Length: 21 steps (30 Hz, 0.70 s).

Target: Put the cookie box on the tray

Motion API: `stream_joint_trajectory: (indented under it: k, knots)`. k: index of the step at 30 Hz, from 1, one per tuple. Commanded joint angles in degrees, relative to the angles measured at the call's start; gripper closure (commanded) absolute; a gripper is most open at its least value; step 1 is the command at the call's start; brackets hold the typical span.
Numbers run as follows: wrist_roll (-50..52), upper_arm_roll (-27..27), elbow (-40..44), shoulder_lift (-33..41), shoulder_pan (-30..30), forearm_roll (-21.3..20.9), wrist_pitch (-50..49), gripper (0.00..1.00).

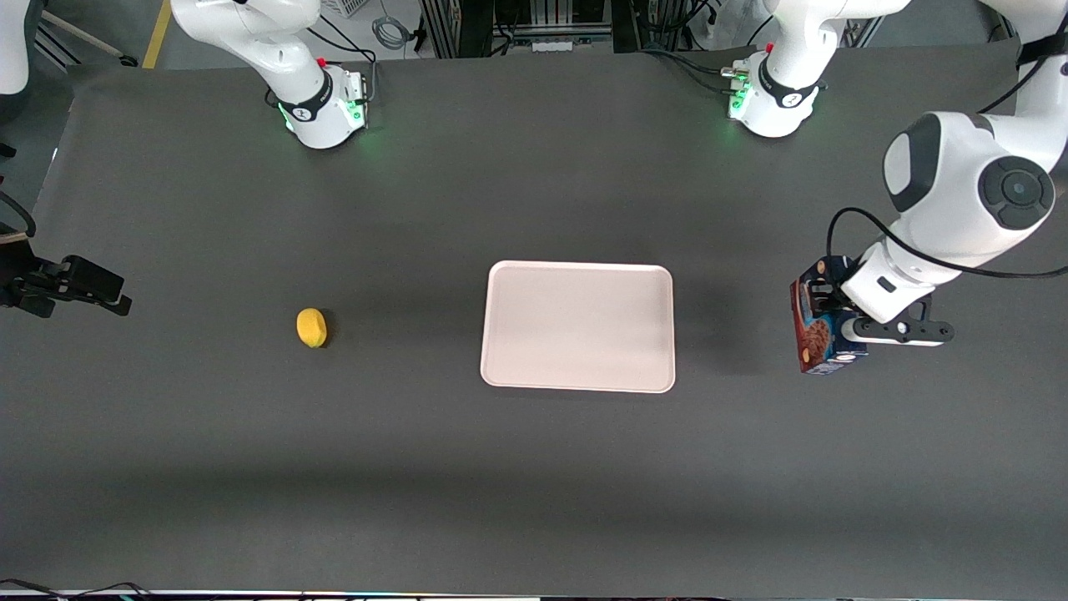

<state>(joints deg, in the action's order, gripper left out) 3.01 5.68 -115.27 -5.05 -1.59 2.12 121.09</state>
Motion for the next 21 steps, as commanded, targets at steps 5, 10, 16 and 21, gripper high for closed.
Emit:
stream_joint_trajectory:
  k: [5,10,16,21]
  knots:
    - [10.0,1.2,6.9,0.2,-4.9,0.6,-7.2,0.67]
    - [18.1,4.9,7.6,-0.6,-6.3,0.6,-7.4,0.67]
    - [28.5,10.8,9.0,-2.8,-6.4,0.6,-6.5,0.66]
    - [30.0,12.5,9.8,-4.6,-7.6,0.3,-6.1,0.66]
